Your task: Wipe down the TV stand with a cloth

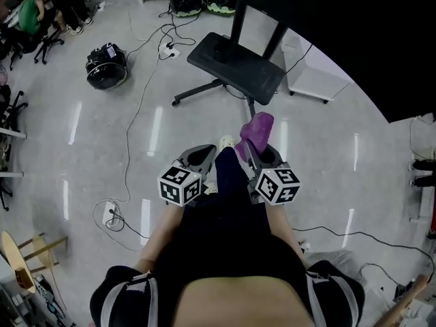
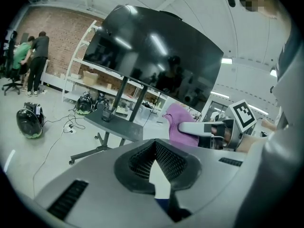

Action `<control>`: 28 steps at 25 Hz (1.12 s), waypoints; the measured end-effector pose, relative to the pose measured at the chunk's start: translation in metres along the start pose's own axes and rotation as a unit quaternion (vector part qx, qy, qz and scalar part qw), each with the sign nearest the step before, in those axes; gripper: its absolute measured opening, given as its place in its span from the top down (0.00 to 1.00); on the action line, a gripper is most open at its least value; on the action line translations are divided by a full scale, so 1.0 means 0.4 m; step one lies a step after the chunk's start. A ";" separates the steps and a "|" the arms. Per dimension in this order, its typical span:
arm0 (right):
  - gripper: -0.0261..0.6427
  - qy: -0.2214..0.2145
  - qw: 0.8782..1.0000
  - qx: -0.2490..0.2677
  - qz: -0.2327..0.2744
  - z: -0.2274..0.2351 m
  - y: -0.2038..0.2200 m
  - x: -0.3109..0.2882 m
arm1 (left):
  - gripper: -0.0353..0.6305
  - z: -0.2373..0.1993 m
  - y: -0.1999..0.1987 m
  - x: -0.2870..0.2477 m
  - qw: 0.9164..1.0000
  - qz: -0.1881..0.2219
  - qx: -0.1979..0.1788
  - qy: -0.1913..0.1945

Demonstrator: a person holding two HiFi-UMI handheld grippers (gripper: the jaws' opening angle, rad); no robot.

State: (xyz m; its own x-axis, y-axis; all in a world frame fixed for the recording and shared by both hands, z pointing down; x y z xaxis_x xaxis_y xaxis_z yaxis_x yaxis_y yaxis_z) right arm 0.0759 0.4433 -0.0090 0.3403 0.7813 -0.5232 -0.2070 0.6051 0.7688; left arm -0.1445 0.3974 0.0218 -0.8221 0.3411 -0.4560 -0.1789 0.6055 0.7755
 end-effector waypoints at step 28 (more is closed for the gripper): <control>0.83 -0.006 0.998 0.052 -0.019 0.267 -0.376 -0.352 | 0.94 -0.235 -0.346 -0.297 0.998 0.016 0.048 -0.040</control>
State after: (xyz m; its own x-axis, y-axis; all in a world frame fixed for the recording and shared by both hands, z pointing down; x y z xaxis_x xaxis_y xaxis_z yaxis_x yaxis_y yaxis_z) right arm 0.1572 0.2257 -0.0117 0.3565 0.7558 -0.5493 -0.0967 0.6146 0.7829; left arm -0.0728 0.2052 0.0097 -0.7803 0.4145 -0.4684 -0.0977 0.6589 0.7459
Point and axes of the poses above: the fingertips, and each gripper's own axes: x backward along the fingers, z to its right, y out of its underside, the point moved 10 cm from there along x, backward along the fingers, and after that the axes turned 10 degrees about -z, right-handed, at the moved point
